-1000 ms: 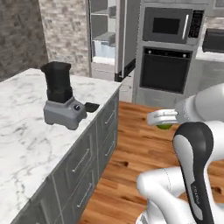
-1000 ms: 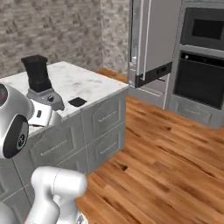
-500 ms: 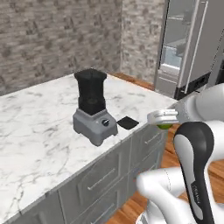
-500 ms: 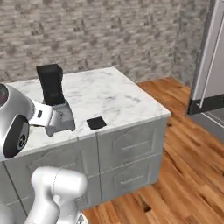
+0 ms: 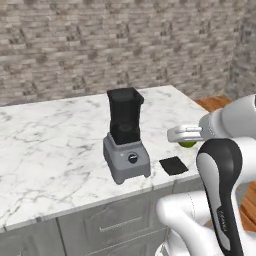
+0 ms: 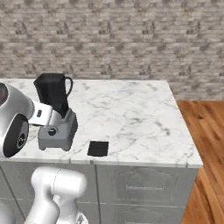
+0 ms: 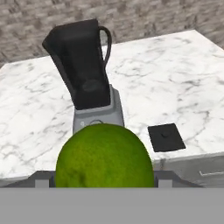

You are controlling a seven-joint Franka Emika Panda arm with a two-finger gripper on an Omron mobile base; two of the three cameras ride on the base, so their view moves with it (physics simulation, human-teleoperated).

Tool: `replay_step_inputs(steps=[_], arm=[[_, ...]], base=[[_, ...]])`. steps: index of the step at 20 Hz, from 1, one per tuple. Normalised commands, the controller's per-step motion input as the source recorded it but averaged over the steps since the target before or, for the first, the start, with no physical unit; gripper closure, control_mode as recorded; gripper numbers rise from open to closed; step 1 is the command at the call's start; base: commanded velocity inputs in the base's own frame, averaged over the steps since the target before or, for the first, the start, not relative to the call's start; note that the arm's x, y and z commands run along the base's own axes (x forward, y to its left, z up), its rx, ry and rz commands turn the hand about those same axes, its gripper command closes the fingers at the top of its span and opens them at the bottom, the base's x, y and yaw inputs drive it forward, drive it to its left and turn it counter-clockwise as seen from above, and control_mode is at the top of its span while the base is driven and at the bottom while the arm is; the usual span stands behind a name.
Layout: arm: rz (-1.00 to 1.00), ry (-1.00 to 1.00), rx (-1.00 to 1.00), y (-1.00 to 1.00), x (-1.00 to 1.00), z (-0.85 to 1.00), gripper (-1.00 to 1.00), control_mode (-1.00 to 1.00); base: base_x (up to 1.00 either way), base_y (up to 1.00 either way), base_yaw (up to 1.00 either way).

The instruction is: Grab the lemon and lime from the fridge, place them in the blender, close the lid, and turn on the blender to create a marinade.

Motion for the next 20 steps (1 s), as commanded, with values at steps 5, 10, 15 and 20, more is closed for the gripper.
replay_step_inputs(steps=[5,10,15,20], arm=[[0.04,0.0,-0.01,0.0,0.05,0.12,1.0,-1.0],[0.22,0.04,-0.09,0.1,0.09,0.94,1.0,-1.0],[0.15,0.18,-0.11,0.28,0.6,1.0,1.0,-1.0],[0.08,0.35,-0.07,0.31,0.98,0.54,1.0,-1.0]], base=[[0.21,-0.17,0.31],[0.0,0.0,0.0],[0.0,0.0,0.0],[0.0,0.0,0.0]])
